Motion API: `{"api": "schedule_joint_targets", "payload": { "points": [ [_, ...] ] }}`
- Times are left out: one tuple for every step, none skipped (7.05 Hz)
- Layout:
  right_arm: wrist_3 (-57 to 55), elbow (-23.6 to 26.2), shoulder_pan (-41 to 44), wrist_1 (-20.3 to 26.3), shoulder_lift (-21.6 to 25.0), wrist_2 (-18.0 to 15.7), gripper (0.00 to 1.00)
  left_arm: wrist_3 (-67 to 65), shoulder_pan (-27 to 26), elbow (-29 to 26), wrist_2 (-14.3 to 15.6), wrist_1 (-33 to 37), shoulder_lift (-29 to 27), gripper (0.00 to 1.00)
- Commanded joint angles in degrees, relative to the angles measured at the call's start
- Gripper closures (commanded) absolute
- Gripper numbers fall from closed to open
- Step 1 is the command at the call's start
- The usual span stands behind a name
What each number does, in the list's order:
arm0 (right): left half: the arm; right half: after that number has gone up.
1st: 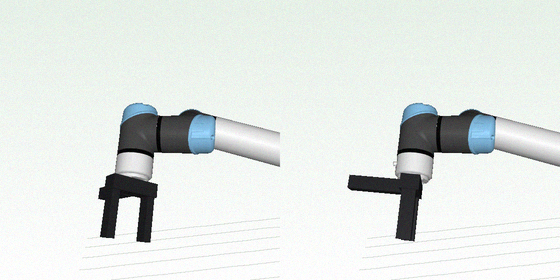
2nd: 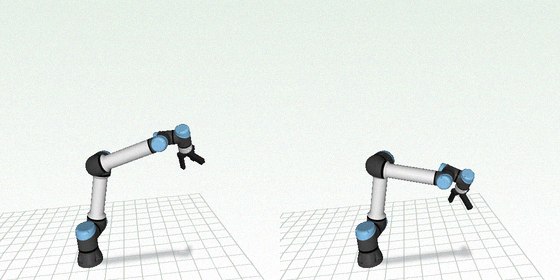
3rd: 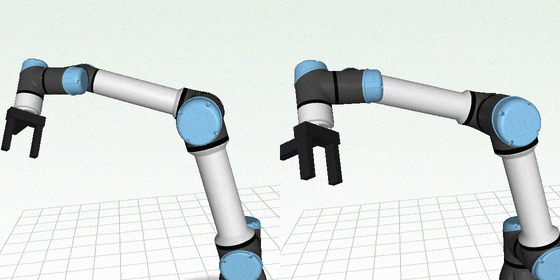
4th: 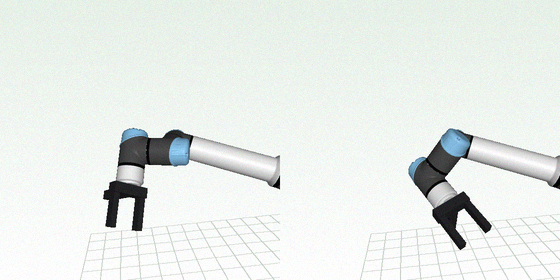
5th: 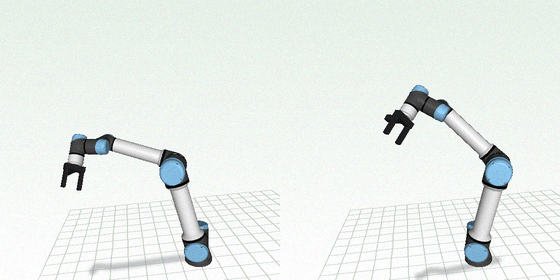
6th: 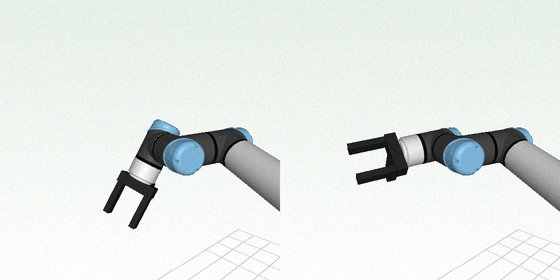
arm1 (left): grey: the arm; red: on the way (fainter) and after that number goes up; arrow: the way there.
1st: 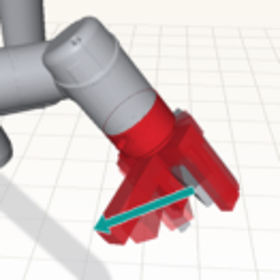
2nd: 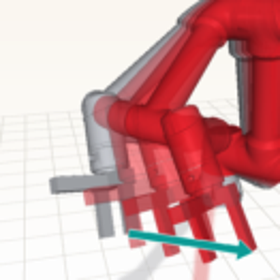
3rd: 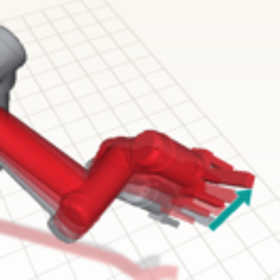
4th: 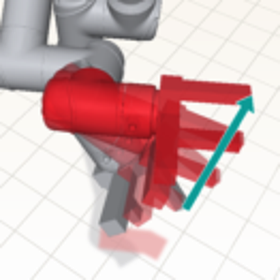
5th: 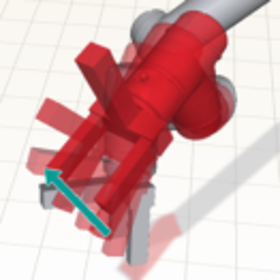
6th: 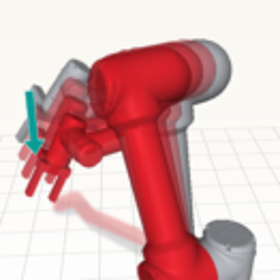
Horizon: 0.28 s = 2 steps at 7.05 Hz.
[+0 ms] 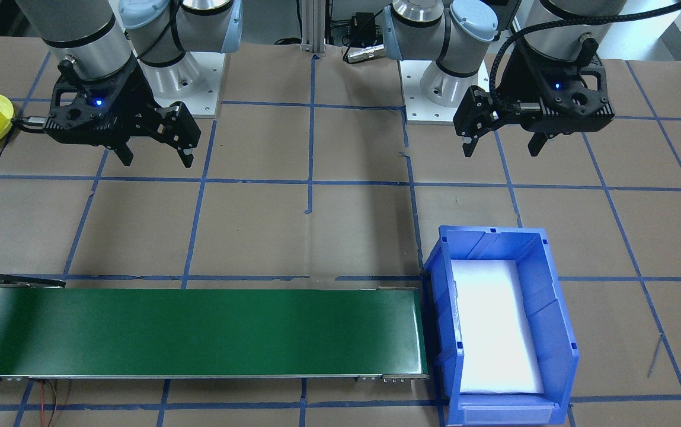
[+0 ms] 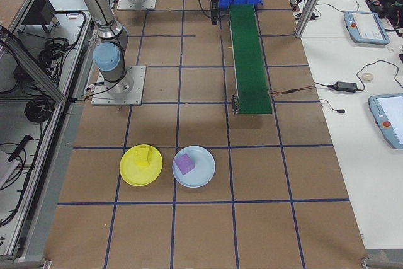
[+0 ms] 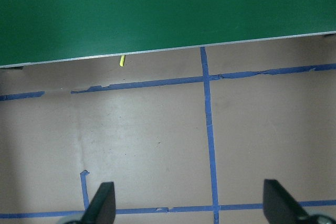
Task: Move block left to right into plate
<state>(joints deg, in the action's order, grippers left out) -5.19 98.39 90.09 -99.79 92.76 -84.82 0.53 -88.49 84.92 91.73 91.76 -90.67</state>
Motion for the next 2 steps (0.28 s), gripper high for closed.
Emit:
{"api": "schedule_joint_targets", "payload": {
  "points": [
    [-0.70,1.10,0.27,-0.50,-0.04,-0.09,0.00,0.00,0.07,0.34,0.20,0.09,0.05,0.00],
    [-0.70,1.10,0.27,-0.58,-0.04,0.00,0.00,0.35,0.25,-0.36,0.38,0.09,-0.12,0.00]
  ]
}}
